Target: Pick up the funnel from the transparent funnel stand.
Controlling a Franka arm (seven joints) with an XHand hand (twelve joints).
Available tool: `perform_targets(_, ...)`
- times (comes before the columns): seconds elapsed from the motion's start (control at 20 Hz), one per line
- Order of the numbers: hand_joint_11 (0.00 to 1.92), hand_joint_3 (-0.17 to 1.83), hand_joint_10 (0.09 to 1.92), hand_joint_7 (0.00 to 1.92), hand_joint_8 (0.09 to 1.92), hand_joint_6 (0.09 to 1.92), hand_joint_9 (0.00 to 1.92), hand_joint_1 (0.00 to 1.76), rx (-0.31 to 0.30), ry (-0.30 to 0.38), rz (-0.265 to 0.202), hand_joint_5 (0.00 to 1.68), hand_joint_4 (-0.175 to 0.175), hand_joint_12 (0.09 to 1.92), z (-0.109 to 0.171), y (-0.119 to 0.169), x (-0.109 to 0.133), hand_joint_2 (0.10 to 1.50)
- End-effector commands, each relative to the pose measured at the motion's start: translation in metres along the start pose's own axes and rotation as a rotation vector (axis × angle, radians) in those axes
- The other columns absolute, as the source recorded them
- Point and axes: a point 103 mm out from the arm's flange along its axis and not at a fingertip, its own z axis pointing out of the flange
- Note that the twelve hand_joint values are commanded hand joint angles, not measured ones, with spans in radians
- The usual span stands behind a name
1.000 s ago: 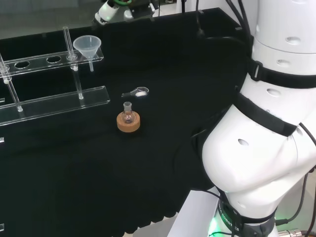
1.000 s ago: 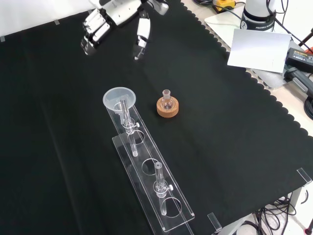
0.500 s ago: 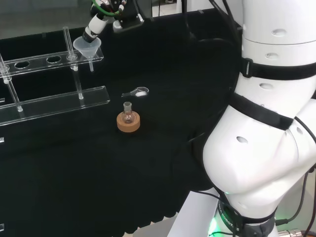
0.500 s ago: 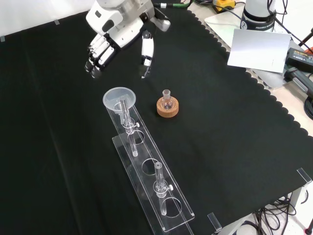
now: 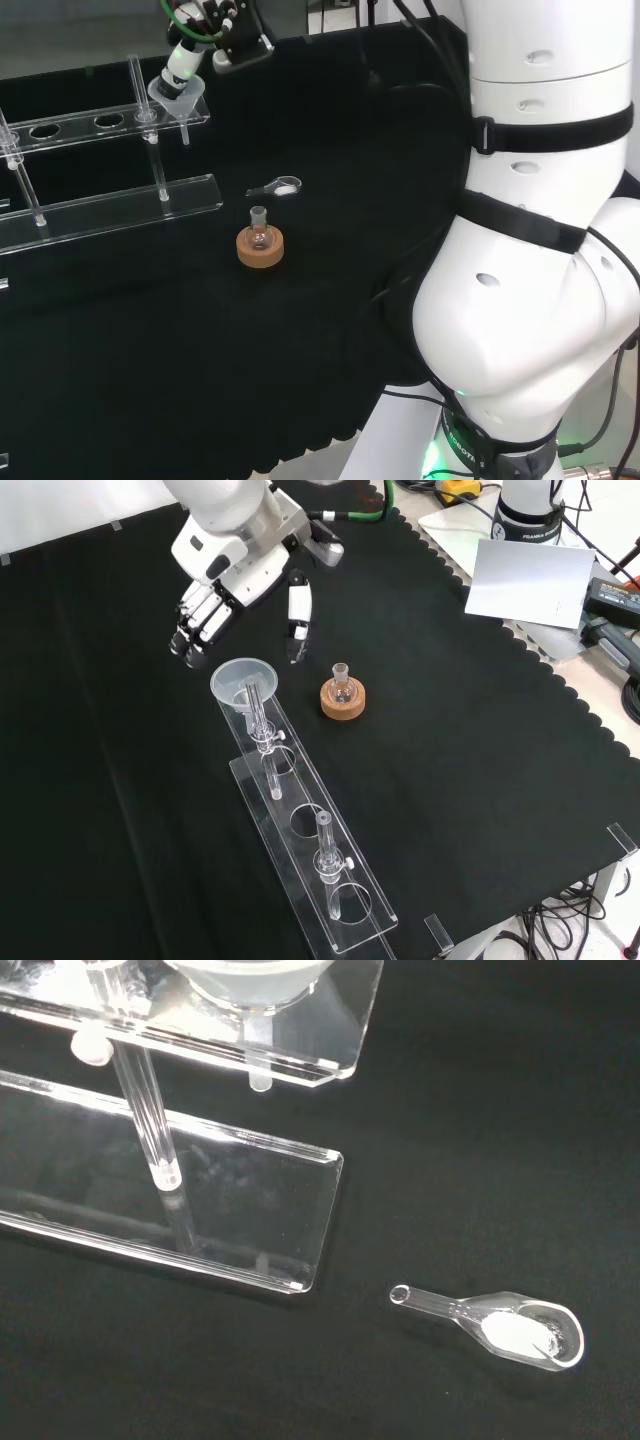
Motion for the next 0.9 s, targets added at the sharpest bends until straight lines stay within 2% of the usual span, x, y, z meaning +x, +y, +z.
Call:
perform_targets(0.05,0.19,0.17,0.74,0.0,0.09,0.09,0.0,0.59,0.039,-0.039,-0.01,0.06,-0.043,1.5,0.006,0.011,0.008,0.77)
perform_targets(0.4,0.24,0.17,0.8,0.0,0.09,0.09,0.0,0.61,0.061,-0.042,-0.019,0.01,-0.041,1.5,0.016,0.022,0.016,0.76)
perform_targets(0.9,0.32,0.17,0.92,0.02,0.09,0.09,0.03,0.63,0.076,-0.065,-0.006,0.0,-0.036,1.48,0.024,0.031,0.019,0.76)
